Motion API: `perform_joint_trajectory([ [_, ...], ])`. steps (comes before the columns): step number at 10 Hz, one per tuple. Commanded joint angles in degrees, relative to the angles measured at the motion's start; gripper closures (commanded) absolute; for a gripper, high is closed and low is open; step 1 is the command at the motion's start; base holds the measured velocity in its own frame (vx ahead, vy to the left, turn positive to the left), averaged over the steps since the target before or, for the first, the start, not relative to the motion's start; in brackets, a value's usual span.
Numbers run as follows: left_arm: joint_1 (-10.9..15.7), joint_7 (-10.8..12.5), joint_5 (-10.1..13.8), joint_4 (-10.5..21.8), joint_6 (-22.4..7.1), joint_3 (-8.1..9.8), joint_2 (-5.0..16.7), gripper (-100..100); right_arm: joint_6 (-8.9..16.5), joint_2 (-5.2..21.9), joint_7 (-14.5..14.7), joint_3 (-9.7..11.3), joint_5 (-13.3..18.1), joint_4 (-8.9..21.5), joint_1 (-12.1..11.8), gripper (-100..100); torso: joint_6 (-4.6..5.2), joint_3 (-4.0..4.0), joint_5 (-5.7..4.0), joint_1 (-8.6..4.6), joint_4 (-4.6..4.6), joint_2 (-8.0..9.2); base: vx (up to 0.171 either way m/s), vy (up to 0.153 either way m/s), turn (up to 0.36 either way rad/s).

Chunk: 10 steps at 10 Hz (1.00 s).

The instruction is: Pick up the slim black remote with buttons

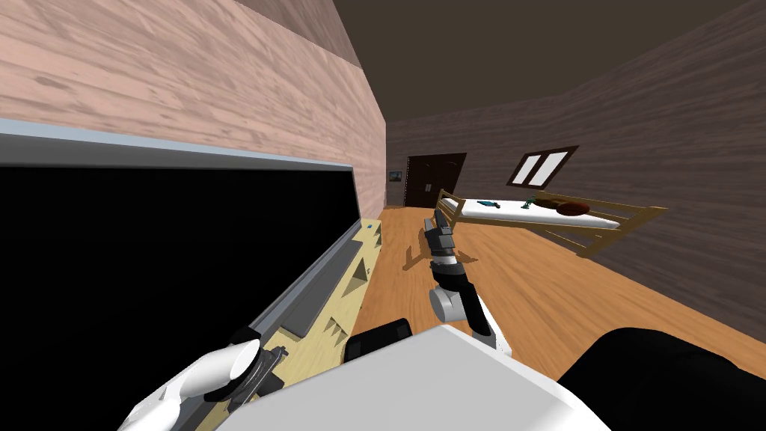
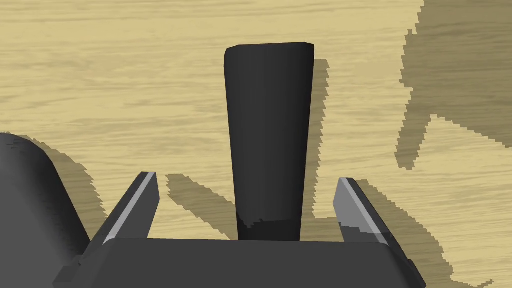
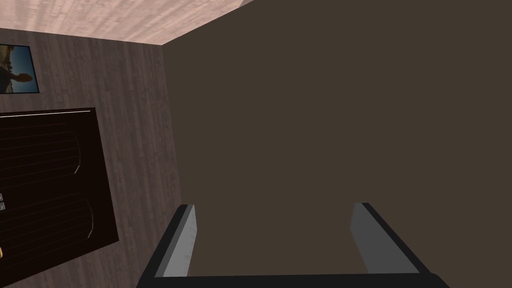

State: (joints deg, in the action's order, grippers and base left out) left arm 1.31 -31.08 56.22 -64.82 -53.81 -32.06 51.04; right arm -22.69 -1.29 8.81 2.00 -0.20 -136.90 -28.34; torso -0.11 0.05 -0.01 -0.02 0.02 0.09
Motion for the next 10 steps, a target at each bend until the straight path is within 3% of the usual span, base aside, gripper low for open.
perform_joint_trajectory([
  [1,0.0,0.0,0.0,0.0,0.0,0.0,0.0,100,0.0,0.0,0.0,0.0,0.0,0.0,0.0,0,0.0,0.0,0.0,0.0,0.0,0.0,0.0,0.0,0.0],
  [5,-0.1,0.1,0.0,0.1,-0.1,0.01,0.1,100,0.0,0.0,0.0,0.0,0.0,0.0,0.0,0,0.15,-0.1,0.11,0.03,-0.02,-0.18,-0.001,0.0,0.003],
  [6,-0.1,0.1,0.0,0.1,-0.1,0.01,0.1,0,0.0,0.0,0.0,0.0,0.0,0.0,0.0,0,0.15,-0.1,0.11,0.03,-0.02,-0.18,0.0,0.0,0.0],
  [7,0.2,-0.3,1.2,-1.7,-1.0,-0.16,1.9,100,0.0,0.0,0.0,0.0,0.0,0.0,0.0,0,0.15,-0.1,0.11,0.03,-0.02,-0.19,0.029,-0.027,0.134],
  [9,0.3,-0.6,2.1,-3.0,-1.6,-0.23,3.3,100,0.0,0.0,0.0,0.0,0.0,0.0,0.0,0,0.15,-0.16,0.05,-0.12,-0.04,-0.3,0.03,-0.032,0.096],
  [10,0.4,-0.6,1.8,-2.3,-1.4,-0.18,2.7,100,0.0,0.0,0.0,0.0,0.0,0.0,0.0,0,0.18,-0.15,0.05,-0.1,-0.03,-0.29,0.011,-0.009,0.012],
])
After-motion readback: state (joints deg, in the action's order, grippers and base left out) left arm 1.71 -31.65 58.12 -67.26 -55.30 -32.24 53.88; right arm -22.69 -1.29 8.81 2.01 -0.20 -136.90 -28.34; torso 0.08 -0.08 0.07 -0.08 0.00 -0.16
